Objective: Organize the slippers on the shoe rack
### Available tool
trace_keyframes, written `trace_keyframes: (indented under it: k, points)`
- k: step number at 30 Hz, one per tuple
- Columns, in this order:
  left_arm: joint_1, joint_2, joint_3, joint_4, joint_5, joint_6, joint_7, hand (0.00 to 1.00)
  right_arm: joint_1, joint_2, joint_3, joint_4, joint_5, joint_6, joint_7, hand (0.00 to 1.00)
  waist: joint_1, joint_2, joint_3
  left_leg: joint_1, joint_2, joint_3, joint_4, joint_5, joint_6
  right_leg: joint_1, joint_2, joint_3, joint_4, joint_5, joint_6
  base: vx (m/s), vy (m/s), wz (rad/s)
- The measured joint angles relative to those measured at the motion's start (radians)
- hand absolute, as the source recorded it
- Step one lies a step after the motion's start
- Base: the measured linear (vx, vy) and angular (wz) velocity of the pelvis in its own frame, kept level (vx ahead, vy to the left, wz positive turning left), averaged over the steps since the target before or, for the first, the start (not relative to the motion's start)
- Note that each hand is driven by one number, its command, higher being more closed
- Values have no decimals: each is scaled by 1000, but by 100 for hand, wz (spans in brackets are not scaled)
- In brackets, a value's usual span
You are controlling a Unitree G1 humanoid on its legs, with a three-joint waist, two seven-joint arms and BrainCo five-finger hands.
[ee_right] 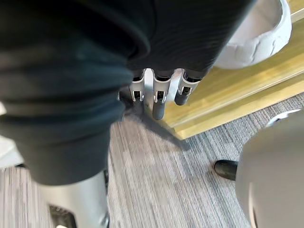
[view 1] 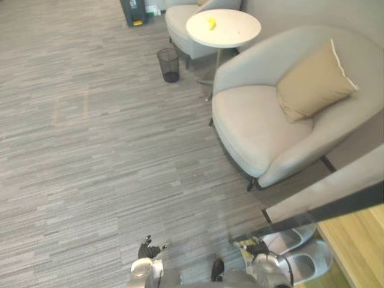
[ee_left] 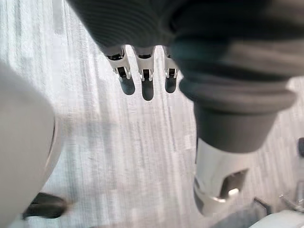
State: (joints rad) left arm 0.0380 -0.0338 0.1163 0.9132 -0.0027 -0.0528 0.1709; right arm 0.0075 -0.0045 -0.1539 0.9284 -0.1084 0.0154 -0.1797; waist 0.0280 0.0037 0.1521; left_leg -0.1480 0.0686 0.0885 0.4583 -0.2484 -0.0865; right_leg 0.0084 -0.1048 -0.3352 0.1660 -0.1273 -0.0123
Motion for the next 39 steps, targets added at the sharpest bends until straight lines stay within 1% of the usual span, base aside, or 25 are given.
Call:
trace_keyframes:
  k: [2,3,4,6,9,12,14,16,17,18,19,21,22,23,25,26,27,28,30,31,32,33,36,38,39]
  points:
    - [-7,2,-28,10,0,1,0,0,-4,-18,0,8,1,-3,-5,0,-6,30,-1,-33,44,112,-86,90,4,10,-3,-48,0,-32,50,37,172,74]
    - [-4,11,-33,13,1,1,1,0,-10,-16,1,30,2,-2,-7,0,-6,31,-8,7,22,127,-175,90,15,8,-17,-54,-6,-31,59,66,230,75]
    - [-5,22,-39,16,1,1,0,0,-16,-4,1,39,1,-1,-7,0,-6,12,0,28,-2,123,-238,111,45,10,-27,-57,-14,-31,68,55,207,60]
    - [-4,63,-37,22,2,3,1,0,-21,26,1,42,1,2,-6,0,9,-23,6,46,-45,105,-304,146,63,15,-55,-72,-24,-20,84,46,170,37]
    - [20,96,-37,39,2,9,2,0,-19,34,2,45,0,3,-6,0,11,-42,2,79,-83,92,-325,146,69,47,-88,-73,-25,-20,96,71,139,19]
    - [25,99,-25,44,2,11,2,0,-21,34,3,47,-8,5,-6,0,14,-54,6,125,-123,81,-347,117,115,45,-147,-71,83,-56,143,50,150,8]
    - [27,98,-23,53,2,13,1,0,-22,33,12,49,-10,9,-4,0,14,-43,4,151,-131,65,-354,100,127,-23,-190,-37,284,-52,135,17,140,20]
    - [32,104,-17,45,1,13,1,0,-16,33,18,28,-11,10,4,0,10,-59,13,196,-142,25,-353,86,143,-129,-222,56,557,1,58,125,89,52]
    - [31,107,-14,45,1,16,2,0,-8,35,21,29,-11,8,4,0,6,-62,13,210,-137,-4,-346,75,149,-174,-191,126,625,-36,90,208,7,74]
    - [31,108,-13,42,1,17,2,0,-11,35,32,27,-11,6,4,0,6,-65,11,224,-128,-35,-348,74,158,-211,-138,176,665,-87,98,263,-17,83]
    - [32,107,-2,43,1,17,2,0,-10,35,40,27,-11,2,4,0,6,-68,10,233,-124,-60,-353,71,161,-241,-102,188,655,-119,96,223,-31,83]
    - [30,96,32,43,1,18,3,0,-13,34,39,27,-11,2,5,0,6,-68,10,249,-131,-104,-357,70,157,-295,-49,191,565,-137,87,236,-43,69]
    - [30,94,36,44,1,19,2,0,-16,32,39,28,-10,1,5,0,5,-67,11,256,-132,-115,-360,70,157,-305,-35,195,528,-136,86,300,-75,86]
    - [31,87,52,44,0,20,1,0,-18,31,38,29,-10,1,5,0,-2,-65,9,269,-136,-160,-371,64,149,-313,7,208,398,-113,69,309,-113,102]
    - [32,90,63,48,1,19,0,0,-15,34,37,34,-10,2,5,0,-6,-77,3,285,-154,-222,-378,45,134,-309,28,224,250,-30,12,336,-157,117]
    - [31,73,81,54,1,21,0,0,-17,30,30,33,-10,3,5,0,-14,-68,-1,310,-144,-266,-365,19,124,-284,36,215,242,12,3,410,-187,98]
    - [42,50,103,52,1,18,0,0,-20,25,21,32,-10,4,5,0,-9,-39,-12,302,-124,-271,-335,6,103,-260,48,190,221,-5,-2,516,-215,80]
    - [50,40,113,50,1,20,0,0,-24,26,18,32,-10,4,5,0,-8,-28,-12,288,-116,-266,-296,-8,84,-246,54,177,211,-17,-6,502,-186,45]
    - [50,19,158,31,1,20,1,0,-28,44,29,30,-10,8,5,0,0,0,1,165,-84,-204,33,-71,18,-168,90,150,158,-42,-26,419,-154,28]
    - [50,16,171,17,0,20,1,0,-31,45,46,26,-10,11,6,0,4,10,8,85,-55,-159,204,-78,-8,-134,109,142,141,-49,-33,360,-97,11]
    - [50,12,173,-5,0,19,1,0,-33,50,64,27,-9,13,6,0,18,18,14,6,10,-86,404,-86,-19,-81,131,127,127,-70,-52,359,-73,14]
    - [48,16,171,-27,0,18,0,0,-27,58,82,28,-9,15,4,0,26,10,22,-42,57,-31,488,-95,-1,-34,137,116,120,-90,-56,351,-69,19]
    - [49,18,170,-68,-1,16,1,0,-28,65,81,25,-7,16,2,0,33,-13,27,-135,119,81,433,-109,27,64,116,86,65,-117,-43,286,-27,31]
    - [48,20,170,-80,-1,14,1,0,-35,61,77,22,-7,16,-4,0,36,-23,35,-174,119,147,273,-93,44,112,87,67,21,-118,-28,302,87,34]
    - [46,18,171,-81,-2,12,1,0,-38,60,76,22,-7,16,-14,0,40,-22,35,-192,111,181,161,-57,59,136,67,53,-8,-116,-18,386,165,36]
